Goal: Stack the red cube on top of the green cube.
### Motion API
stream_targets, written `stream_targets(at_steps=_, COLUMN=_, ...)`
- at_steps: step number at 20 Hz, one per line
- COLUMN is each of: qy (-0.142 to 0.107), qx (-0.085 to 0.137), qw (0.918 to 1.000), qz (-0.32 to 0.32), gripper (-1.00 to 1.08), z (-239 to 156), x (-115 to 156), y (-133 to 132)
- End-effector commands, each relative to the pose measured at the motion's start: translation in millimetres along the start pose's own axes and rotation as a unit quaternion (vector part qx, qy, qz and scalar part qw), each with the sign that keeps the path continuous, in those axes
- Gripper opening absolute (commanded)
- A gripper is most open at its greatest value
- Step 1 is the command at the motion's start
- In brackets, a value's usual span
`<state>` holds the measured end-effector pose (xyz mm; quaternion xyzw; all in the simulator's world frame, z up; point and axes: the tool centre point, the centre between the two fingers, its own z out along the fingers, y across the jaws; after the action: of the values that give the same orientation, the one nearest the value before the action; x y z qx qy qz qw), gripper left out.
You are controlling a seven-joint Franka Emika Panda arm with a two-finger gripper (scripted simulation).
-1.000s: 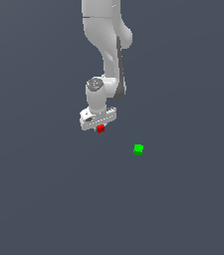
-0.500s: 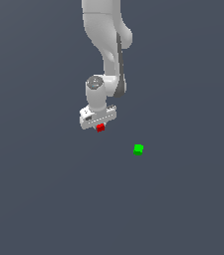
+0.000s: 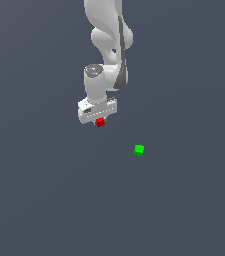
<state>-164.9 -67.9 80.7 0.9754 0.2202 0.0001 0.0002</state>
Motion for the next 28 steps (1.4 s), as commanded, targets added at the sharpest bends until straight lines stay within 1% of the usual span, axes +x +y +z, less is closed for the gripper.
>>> stream_targets(at_steps=1, qy=0.0, qx=0.0, qw=1.0, qz=0.0, gripper=-1.0, z=-14, x=0, y=0)
stream_targets(at_steps=8, qy=0.0, qx=0.0, qw=1.0, qz=0.0, gripper=-1.0, z=-37, x=1, y=0)
stream_targets(at_steps=14, qy=0.0, qx=0.0, qw=1.0, qz=0.0, gripper=-1.0, z=-38, x=2, y=0)
stream_targets(at_steps=17, qy=0.0, qx=0.0, qw=1.0, qz=0.0, gripper=-1.0, z=-36, x=8, y=-4)
stream_targets(at_steps=22, qy=0.0, qx=0.0, qw=1.0, qz=0.0, gripper=-1.0, z=-31, x=27, y=-15)
stream_targets(at_steps=28, qy=0.001, qx=0.001, qw=1.0, qz=0.0, gripper=-1.0, z=-20, x=67, y=-39)
